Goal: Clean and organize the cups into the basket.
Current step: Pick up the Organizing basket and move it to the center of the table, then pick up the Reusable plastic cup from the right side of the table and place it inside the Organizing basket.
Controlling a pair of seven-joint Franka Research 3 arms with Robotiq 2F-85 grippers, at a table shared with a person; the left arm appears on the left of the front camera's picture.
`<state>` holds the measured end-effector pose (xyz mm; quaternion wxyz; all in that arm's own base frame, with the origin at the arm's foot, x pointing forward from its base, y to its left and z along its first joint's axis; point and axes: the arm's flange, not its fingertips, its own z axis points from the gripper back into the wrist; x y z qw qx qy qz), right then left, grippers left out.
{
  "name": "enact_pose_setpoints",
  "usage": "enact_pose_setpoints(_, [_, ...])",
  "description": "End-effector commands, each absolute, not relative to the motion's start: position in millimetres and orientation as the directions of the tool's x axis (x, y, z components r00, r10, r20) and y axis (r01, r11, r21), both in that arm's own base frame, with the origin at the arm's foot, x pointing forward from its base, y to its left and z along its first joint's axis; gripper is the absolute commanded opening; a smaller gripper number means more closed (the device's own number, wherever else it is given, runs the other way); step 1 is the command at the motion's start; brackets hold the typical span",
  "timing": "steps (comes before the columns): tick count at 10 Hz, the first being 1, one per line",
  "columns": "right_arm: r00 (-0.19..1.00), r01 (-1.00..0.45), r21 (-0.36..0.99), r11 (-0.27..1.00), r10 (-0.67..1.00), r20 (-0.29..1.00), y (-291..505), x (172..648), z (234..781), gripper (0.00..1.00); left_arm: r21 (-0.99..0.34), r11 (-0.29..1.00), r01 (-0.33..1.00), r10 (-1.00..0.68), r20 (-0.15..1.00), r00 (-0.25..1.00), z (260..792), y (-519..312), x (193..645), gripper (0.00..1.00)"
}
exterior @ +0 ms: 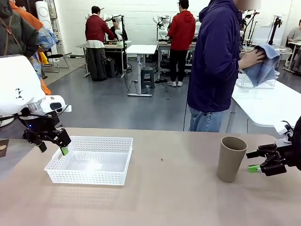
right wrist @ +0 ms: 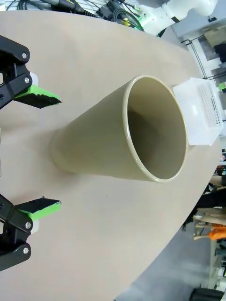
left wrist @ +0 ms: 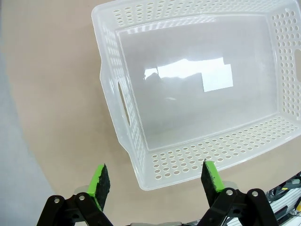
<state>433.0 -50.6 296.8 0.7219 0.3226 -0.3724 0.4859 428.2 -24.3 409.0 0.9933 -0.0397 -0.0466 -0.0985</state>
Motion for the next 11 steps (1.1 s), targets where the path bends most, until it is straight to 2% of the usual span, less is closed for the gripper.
enact_pose_setpoints(1, [0.251, -0.941, 0.103, 0.322, 0.462, 0.851, -53, 428, 298, 1.0, -0.09, 0.974, 0.206, -0.195, 0.11, 0.975, 411, -25, 427, 1.0])
enact_pose_setpoints(5, [0.251, -0.941, 0.102, 0.324, 0.46, 0.852, -53, 433, 298, 1.0, -0.07, 0.977, 0.2, -0.192, 0.1, 0.976, 409, -24, 428, 1.0])
enact_pose_setpoints(6, [0.169, -0.968, 0.065, 0.243, 0.438, 0.883, -55, 437, 293, 1.0, -0.092, 0.976, 0.2, -0.193, 0.08, 0.978, 405, -20, 431, 1.0])
enact_pose_setpoints(9, [0.064, -0.982, -0.007, 0.191, 0.361, 0.93, -62, 449, 284, 1.0, -0.079, 0.975, 0.206, -0.201, 0.072, 0.977, 398, -21, 431, 1.0])
enact_pose_setpoints(11, [0.042, -0.986, -0.016, 0.168, 0.337, 0.941, -64, 454, 277, 1.0, -0.083, 0.978, 0.192, -0.188, 0.052, 0.981, 394, -21, 434, 1.0])
